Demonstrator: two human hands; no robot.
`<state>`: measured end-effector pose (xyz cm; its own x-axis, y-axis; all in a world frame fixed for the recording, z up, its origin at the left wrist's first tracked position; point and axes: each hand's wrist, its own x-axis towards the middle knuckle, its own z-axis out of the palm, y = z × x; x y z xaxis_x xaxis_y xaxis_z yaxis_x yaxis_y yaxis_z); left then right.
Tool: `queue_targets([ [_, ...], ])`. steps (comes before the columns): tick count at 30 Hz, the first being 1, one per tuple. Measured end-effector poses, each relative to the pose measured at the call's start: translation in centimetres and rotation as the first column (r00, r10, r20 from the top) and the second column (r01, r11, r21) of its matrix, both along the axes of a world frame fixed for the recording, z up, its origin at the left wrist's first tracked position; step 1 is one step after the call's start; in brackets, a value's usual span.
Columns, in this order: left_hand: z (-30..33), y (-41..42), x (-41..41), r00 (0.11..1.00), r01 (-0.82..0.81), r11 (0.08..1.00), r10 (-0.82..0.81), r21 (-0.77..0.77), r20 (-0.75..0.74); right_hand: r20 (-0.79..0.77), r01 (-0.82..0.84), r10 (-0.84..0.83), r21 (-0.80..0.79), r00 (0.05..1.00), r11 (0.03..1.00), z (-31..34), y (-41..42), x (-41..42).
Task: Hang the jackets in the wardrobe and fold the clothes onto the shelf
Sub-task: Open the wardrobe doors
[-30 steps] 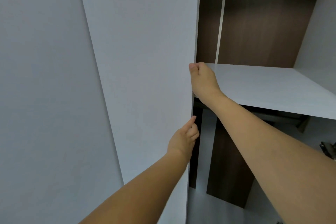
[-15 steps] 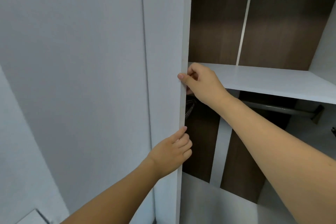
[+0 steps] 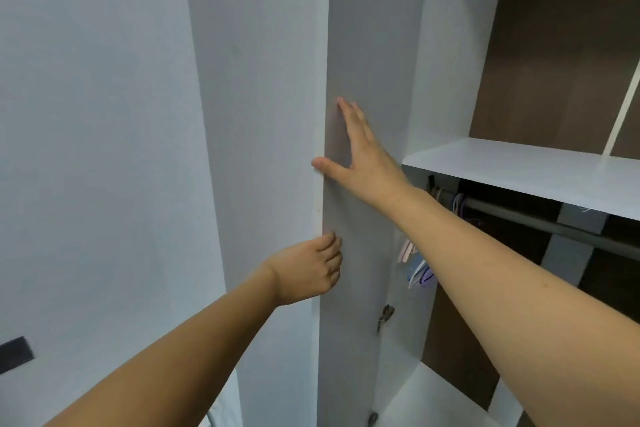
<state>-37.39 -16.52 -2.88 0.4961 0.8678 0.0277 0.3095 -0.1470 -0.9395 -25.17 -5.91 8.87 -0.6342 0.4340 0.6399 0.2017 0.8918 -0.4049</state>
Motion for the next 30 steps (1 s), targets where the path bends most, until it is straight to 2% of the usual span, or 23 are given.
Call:
queue_targets([
  [3,-0.1,0.5,-2.5,0.996,-0.076,0.996,0.074,0.035,0.040,0.019,-0.023,0.023,0.046,1.000,0.999,-0.1,0.8,-3.0],
  [7,-1.0,2.0,-5.5,0.969,-0.241,0.971,0.241,-0.004,0.052,0.167,0.006,-0.017,0.063,0.986,0.998,-0.7,3.4,-4.9],
  [10,-0.5,1.9,-6.4,0.972,-0.178,0.984,0.174,0.013,0.157,0.168,0.030,-0.052,0.128,0.984,0.991,-1.9,5.1,-5.4],
  [14,-0.8,1.8,-6.6,0.982,-0.146,0.989,0.141,0.030,0.126,0.118,0.066,-0.092,0.207,0.989,0.976,-3.0,6.7,-5.6],
  [25,-0.9,1.1,-5.3,0.959,-0.207,0.978,0.201,0.007,0.198,0.196,0.079,-0.112,0.167,0.974,0.983,-3.6,5.2,-3.4],
  [30,-0.5,-2.5,-5.5,0.941,-0.235,0.971,0.218,0.037,0.258,0.182,0.094,-0.112,0.108,0.977,0.990,-4.2,2.2,-2.0],
])
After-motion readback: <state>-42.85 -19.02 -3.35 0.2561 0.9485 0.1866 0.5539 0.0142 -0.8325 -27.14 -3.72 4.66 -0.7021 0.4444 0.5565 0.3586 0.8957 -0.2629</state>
